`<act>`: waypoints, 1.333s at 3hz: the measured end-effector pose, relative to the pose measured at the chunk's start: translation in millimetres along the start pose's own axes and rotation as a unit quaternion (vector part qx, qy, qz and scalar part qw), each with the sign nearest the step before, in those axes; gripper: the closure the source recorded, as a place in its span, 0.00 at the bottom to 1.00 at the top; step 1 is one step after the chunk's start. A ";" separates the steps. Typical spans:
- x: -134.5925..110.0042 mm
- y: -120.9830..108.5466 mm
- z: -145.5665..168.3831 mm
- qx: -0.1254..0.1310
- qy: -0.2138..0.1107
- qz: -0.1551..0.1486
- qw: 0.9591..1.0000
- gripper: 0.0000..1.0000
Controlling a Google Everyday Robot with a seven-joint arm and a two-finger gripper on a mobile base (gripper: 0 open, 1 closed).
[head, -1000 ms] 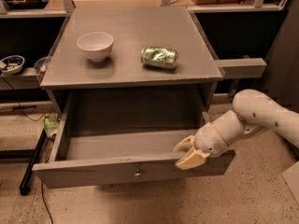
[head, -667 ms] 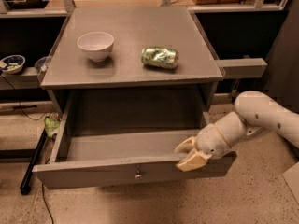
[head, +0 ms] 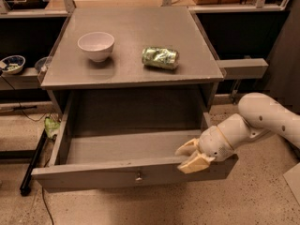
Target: Open top drawer
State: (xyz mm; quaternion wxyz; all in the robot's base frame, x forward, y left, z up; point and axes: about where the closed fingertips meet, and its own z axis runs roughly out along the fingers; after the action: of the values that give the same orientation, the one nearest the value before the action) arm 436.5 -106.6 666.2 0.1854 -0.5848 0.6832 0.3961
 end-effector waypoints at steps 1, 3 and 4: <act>1.8 1.4 2.8 -0.015 -0.012 0.003 1.000 1.00; 1.0 8.9 1.5 -0.017 -0.014 0.006 1.000 1.00; 0.3 6.6 0.9 -0.017 -0.014 0.007 1.000 1.00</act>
Offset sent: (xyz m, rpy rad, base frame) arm -0.0645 0.0032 0.0123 0.0972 0.0591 0.0090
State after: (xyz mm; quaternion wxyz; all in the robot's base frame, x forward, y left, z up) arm 430.0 -106.1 667.5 0.1823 -0.5778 0.6776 0.4168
